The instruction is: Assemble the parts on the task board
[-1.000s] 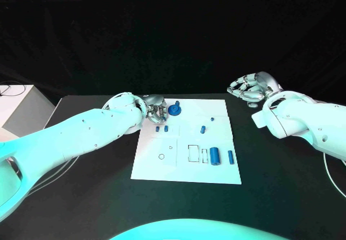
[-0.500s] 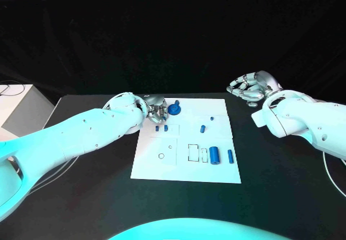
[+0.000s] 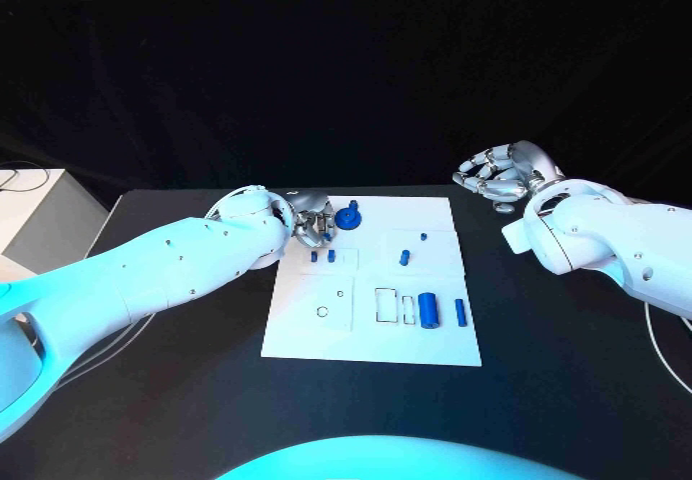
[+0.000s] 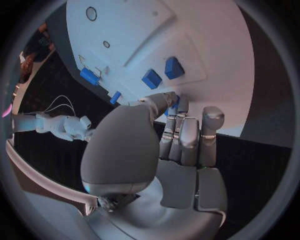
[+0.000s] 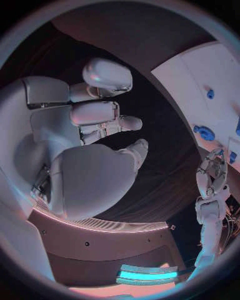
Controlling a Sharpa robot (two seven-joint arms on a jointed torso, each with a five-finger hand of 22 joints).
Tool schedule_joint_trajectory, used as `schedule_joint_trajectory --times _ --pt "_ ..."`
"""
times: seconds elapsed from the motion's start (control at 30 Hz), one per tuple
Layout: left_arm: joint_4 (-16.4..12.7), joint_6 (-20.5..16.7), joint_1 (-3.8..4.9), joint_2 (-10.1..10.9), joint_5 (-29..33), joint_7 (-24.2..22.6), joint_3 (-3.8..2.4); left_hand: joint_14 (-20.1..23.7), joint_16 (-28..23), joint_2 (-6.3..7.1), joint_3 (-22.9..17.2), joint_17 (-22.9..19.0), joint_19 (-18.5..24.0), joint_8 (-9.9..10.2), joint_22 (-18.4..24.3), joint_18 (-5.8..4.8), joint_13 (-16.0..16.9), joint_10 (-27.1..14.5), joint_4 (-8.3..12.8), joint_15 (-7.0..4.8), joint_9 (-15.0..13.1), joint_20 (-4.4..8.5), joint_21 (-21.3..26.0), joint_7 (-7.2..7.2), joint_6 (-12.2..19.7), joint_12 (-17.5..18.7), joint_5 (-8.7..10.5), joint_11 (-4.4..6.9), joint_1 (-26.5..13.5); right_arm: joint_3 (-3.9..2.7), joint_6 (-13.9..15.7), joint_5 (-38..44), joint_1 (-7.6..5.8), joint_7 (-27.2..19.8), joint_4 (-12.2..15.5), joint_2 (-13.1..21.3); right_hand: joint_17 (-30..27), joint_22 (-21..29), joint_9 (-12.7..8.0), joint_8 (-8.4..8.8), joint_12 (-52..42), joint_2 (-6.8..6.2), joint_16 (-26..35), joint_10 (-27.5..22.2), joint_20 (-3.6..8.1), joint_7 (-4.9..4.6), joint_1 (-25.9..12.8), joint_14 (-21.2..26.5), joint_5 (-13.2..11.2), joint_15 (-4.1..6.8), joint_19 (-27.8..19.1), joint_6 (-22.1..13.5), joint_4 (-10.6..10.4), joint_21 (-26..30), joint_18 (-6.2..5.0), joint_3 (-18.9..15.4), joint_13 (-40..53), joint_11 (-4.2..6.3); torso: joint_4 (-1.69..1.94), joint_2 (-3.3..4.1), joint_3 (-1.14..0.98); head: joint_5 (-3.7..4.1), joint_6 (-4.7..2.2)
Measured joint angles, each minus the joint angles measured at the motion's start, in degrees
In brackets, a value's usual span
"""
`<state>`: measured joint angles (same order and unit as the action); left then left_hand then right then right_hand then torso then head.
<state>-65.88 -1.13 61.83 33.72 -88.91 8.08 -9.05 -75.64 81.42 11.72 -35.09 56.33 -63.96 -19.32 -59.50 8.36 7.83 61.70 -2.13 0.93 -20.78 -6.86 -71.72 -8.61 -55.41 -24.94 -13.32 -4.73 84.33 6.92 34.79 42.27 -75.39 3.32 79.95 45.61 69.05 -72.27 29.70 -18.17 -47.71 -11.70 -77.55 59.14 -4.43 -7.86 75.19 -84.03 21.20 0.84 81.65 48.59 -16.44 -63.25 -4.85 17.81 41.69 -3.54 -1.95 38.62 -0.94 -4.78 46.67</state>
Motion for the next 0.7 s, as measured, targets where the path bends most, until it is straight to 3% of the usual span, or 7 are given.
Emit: schedule_joint_trajectory --times 0.7 --pt "-0.05 -0.56 -0.11 0.02 -0.19 -0.01 0.16 0.62 -0.26 -0.01 0.16 -1.03 0.4 0.8 0.36 0.01 -0.13 0.38 0.16 0.2 0.02 0.01 0.39 0.11 -0.3 1.48 0.64 0.01 -0.45 -0.01 0.02 0.0 0.01 0.0 -0.06 -0.02 0.0 0.06 0.0 0.0 0.0 0.0 0.0 0.02 0.0 0.08 0.0 0.0 0.0 0.0 0.0 -0.08 0.0 0.23 0.0 0.0 -0.08 -0.02 -0.03 -0.01 0.01 -0.16 -0.02"
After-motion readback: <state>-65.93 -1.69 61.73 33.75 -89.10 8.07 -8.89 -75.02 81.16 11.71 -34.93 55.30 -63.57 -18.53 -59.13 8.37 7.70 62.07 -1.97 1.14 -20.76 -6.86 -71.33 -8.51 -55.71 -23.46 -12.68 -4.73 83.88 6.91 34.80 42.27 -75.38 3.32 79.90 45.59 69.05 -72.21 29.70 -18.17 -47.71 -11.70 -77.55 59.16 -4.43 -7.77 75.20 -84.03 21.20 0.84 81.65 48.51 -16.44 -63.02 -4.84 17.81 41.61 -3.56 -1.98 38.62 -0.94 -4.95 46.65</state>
